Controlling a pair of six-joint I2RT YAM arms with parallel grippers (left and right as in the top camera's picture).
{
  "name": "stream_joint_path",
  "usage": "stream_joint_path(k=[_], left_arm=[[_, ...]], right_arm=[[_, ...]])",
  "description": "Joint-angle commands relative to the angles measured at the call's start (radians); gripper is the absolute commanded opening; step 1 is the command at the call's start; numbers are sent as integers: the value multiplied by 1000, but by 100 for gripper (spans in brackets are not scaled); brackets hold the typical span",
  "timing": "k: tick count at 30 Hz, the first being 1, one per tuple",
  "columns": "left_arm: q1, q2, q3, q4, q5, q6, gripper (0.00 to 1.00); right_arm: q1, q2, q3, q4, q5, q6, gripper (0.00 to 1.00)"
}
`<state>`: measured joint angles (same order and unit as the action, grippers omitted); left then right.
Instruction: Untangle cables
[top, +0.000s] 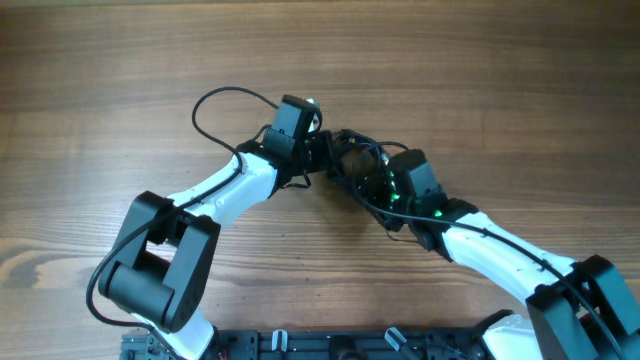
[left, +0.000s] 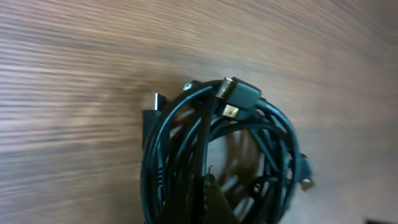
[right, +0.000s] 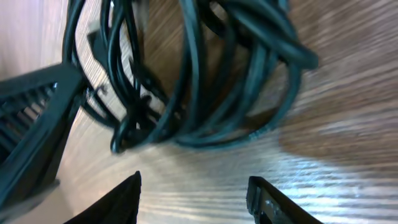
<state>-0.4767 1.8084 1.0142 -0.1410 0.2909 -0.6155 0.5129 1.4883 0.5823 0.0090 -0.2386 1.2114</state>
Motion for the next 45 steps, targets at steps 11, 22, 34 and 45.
stream_joint_path(k=[11,22,34,45], left_arm=[[1,8,7,36,241,1,4],[1,8,7,32,192,1,8],[2,8,7,26,93,1,100],[3,8,7,33,62,2,95]], right_arm=[[5,11,18,19,366,23,26],[4,11,18,97,596,-50,4],[4,11,18,117,452,-111,35],[4,11,18,26,236,-72,93]])
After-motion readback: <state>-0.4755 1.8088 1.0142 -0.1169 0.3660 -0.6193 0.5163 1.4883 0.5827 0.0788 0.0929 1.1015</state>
